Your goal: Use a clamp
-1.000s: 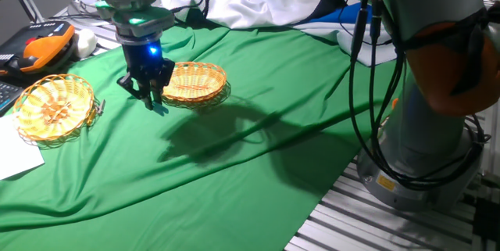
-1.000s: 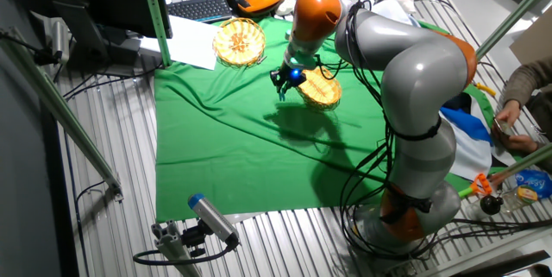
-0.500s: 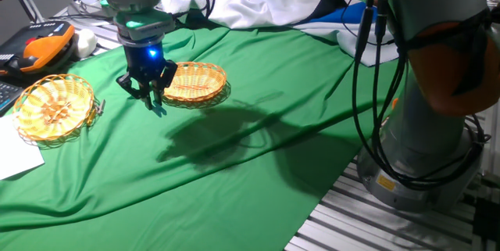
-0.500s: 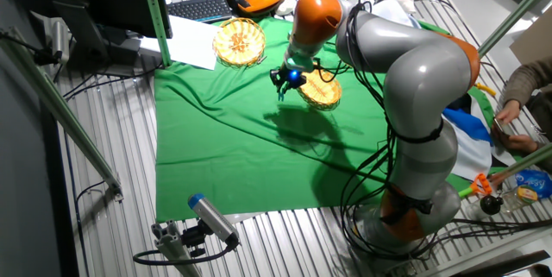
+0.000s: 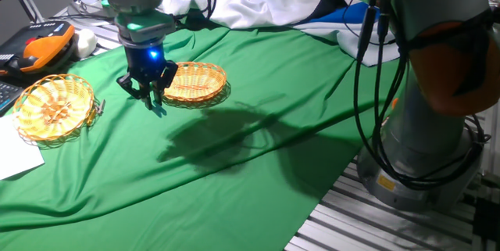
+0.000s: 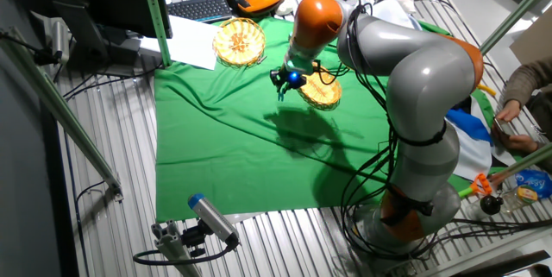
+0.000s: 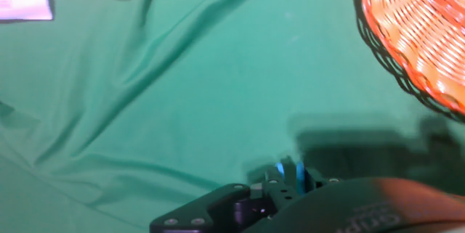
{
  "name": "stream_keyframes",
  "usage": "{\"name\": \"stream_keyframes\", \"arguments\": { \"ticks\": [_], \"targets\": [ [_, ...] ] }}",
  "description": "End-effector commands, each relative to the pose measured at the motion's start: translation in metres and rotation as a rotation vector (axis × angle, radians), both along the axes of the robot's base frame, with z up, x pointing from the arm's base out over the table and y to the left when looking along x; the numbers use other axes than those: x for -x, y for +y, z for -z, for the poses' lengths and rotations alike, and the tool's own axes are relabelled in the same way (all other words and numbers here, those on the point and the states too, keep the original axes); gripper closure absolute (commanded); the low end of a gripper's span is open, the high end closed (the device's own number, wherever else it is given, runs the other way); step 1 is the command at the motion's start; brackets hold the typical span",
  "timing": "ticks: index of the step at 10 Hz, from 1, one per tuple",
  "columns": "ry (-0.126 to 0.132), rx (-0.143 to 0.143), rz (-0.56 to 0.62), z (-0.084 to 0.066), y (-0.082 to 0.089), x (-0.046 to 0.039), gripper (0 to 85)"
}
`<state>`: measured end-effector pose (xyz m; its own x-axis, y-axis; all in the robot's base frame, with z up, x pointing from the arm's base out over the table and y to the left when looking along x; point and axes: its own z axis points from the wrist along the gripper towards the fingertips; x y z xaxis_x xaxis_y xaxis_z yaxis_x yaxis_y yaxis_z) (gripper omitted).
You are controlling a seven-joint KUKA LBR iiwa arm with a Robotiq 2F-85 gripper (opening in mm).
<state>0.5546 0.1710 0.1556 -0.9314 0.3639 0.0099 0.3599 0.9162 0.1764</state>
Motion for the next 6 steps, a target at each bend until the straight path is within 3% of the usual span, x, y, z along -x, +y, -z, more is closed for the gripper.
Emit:
{"name": "stream_keyframes", "arguments": {
  "ticks": [1,2,4,6],
  "targets": [
    [-0.031,0.016,-0.035,0.0000,0.0000,-0.0001,85.0],
    [-0.048,0.031,-0.056,0.0000,0.0000,-0.0001,85.0],
    [-0.126,0.057,-0.135,0.0000,0.0000,-0.0001,85.0],
    [-0.150,0.071,-0.172,0.0000,0.0000,-0.0001,85.0]
  ]
}}
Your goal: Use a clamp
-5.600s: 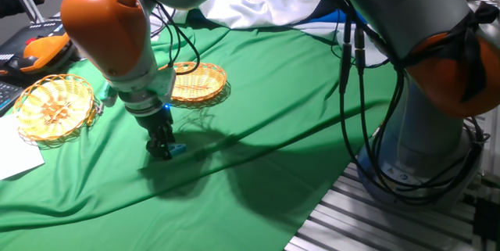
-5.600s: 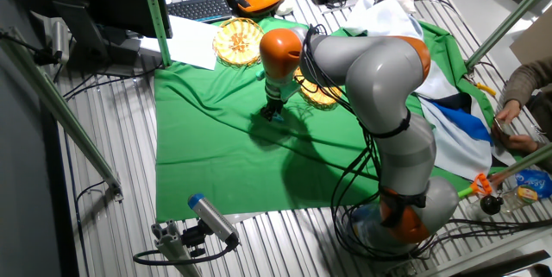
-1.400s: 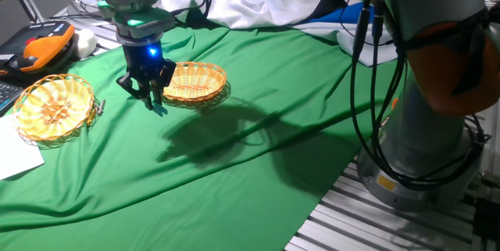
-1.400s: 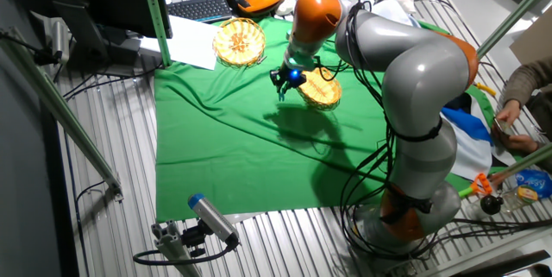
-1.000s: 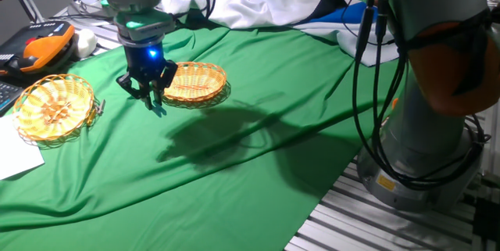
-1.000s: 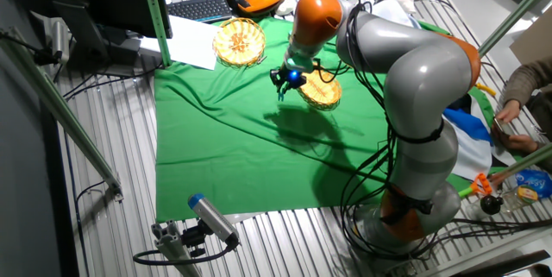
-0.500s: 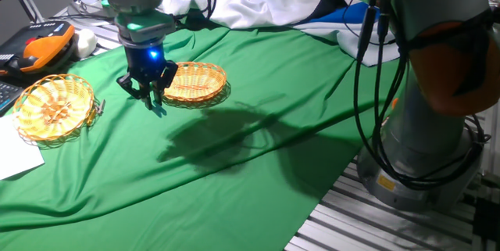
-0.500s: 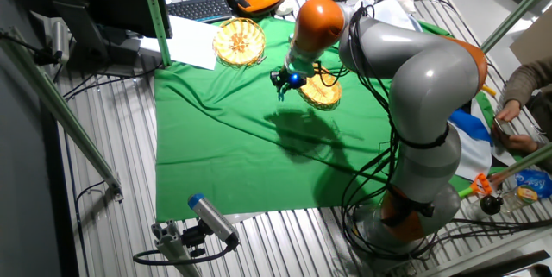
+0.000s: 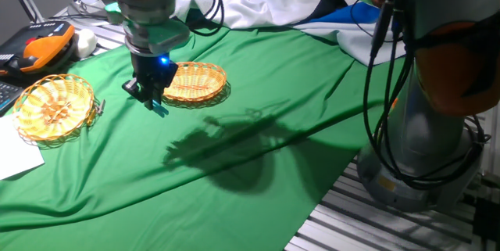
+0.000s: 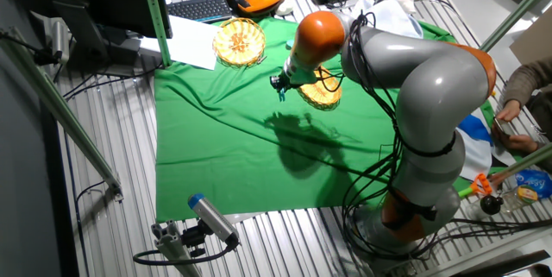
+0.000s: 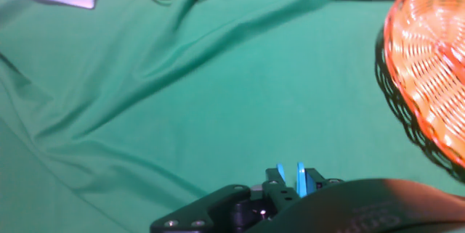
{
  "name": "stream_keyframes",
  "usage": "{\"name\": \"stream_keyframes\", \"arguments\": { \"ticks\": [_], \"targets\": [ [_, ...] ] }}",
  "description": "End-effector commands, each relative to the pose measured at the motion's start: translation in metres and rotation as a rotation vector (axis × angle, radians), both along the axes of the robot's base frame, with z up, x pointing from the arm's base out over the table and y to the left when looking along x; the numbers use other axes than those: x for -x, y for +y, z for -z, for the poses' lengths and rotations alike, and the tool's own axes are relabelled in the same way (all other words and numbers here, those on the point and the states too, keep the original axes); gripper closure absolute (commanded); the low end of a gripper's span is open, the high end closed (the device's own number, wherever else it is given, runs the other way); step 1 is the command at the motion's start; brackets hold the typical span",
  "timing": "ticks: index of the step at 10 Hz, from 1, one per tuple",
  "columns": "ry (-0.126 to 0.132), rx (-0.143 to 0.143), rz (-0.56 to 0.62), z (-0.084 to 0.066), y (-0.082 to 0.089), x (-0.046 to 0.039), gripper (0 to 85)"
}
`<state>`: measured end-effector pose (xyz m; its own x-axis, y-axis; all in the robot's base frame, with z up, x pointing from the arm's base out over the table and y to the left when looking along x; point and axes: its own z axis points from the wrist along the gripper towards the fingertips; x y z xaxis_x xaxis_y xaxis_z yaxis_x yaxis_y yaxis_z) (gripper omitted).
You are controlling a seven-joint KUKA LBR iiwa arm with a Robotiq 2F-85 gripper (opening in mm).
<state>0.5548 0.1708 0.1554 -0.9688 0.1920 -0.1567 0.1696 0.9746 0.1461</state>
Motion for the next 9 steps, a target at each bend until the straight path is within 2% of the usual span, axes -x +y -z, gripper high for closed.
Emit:
{"name": "stream_keyframes", "arguments": {
  "ticks": [1,3,5,6,8,9],
  "targets": [
    [-0.011,0.013,-0.012,-0.0002,0.0002,0.0001,85.0],
    [-0.031,0.030,-0.025,-0.0002,0.0002,0.0001,85.0],
    [-0.037,0.042,-0.051,-0.0002,0.0002,0.0001,85.0],
    [-0.051,0.050,-0.073,-0.0002,0.0002,0.0001,85.0],
    [-0.061,0.068,-0.099,-0.0002,0.0002,0.0001,85.0],
    [-0.063,0.091,-0.129,-0.0002,0.0002,0.0001,85.0]
  ]
}}
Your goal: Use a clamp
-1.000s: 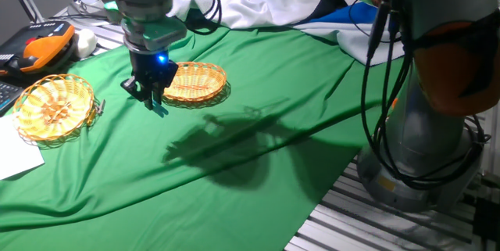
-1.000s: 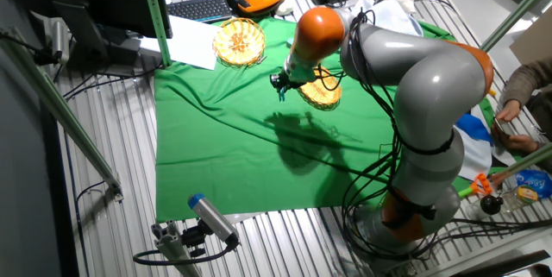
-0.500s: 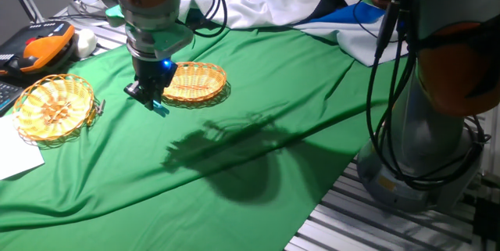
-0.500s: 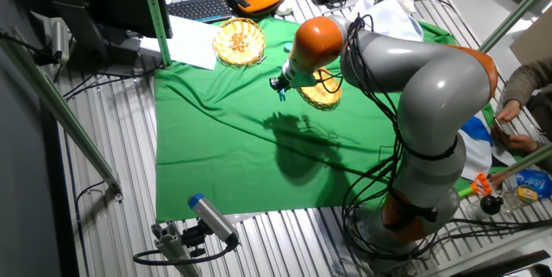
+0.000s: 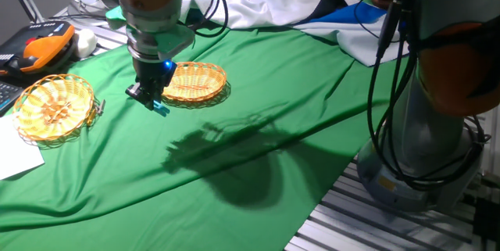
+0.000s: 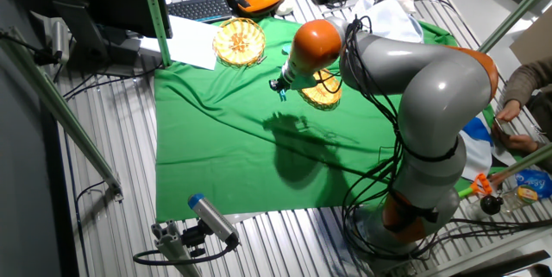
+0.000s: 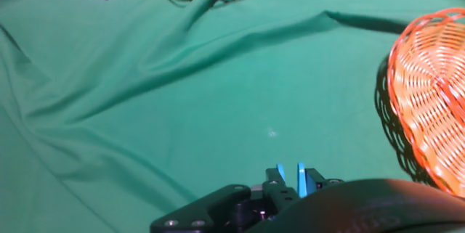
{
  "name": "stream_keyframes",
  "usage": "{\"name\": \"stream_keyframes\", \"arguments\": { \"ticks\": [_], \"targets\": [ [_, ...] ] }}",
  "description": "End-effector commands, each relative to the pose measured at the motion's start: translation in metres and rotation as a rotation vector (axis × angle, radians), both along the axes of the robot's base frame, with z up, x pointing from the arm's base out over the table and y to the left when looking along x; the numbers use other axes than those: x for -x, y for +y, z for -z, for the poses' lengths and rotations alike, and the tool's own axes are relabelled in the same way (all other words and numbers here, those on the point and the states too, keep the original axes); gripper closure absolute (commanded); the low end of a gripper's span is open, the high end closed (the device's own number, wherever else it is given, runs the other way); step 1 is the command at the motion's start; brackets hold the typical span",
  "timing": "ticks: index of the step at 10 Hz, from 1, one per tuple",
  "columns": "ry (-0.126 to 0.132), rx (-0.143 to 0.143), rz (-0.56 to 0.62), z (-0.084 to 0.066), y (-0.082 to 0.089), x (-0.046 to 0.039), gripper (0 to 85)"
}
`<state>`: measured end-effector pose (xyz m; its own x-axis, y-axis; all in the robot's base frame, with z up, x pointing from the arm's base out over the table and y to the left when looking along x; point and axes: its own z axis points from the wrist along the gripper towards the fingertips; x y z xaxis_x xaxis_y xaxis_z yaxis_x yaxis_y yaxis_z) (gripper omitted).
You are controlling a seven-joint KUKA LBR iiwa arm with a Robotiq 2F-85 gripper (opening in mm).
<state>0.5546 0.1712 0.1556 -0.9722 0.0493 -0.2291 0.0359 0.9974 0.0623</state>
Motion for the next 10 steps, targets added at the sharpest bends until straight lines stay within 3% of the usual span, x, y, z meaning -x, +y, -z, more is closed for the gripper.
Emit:
{"name": "stream_keyframes", "arguments": {
  "ticks": [1,2,5,7,10],
  "targets": [
    [-0.002,0.037,-0.062,0.000,0.000,-0.0002,85.0],
    [-0.005,0.067,-0.111,0.000,0.000,-0.0006,85.0],
    [-0.029,0.102,-0.246,0.001,-0.001,-0.0023,85.0],
    [-0.053,0.139,-0.350,0.002,-0.004,-0.0051,85.0],
    [-0.076,0.154,-0.441,0.005,-0.007,-0.0104,85.0]
  ]
}}
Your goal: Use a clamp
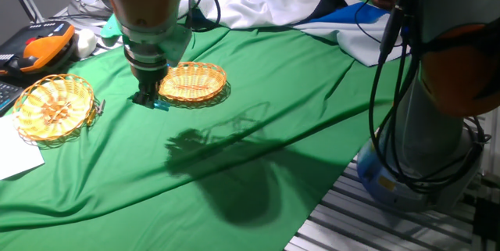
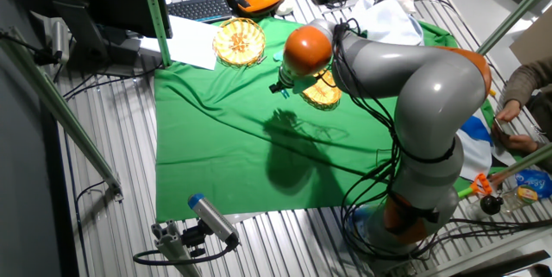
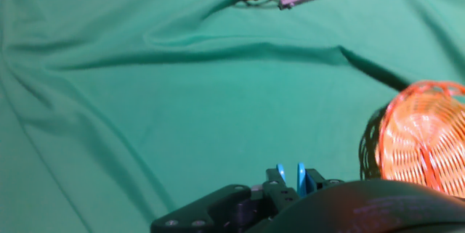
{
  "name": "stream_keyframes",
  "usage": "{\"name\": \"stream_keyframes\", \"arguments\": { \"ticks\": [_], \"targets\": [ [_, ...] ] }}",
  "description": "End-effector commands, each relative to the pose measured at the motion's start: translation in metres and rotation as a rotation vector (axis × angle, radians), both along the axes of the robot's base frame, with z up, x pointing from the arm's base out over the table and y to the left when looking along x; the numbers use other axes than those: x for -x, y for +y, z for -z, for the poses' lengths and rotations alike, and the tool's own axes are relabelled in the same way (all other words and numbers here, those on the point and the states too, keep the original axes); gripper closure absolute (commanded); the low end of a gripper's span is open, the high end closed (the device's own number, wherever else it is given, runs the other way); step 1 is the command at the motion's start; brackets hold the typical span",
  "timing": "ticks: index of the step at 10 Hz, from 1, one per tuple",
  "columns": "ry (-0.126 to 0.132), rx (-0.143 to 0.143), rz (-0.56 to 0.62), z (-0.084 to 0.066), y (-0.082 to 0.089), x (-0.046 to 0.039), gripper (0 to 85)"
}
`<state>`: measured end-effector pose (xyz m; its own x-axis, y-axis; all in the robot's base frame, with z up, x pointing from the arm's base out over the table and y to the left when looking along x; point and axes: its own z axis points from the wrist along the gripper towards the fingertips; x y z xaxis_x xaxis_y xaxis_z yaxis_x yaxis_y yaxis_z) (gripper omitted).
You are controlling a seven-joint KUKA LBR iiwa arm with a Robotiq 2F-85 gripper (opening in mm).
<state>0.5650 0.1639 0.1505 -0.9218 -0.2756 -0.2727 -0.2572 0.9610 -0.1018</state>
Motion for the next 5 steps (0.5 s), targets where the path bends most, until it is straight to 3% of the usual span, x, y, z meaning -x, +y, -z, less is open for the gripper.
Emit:
{"name": "stream_keyframes", "arguments": {
  "ticks": [1,5],
  "targets": [
    [-0.008,0.005,-0.164,0.0011,-0.0011,-0.0018,85.0],
    [-0.006,0.006,-0.163,0.0033,-0.0020,-0.0075,85.0]
  ]
}}
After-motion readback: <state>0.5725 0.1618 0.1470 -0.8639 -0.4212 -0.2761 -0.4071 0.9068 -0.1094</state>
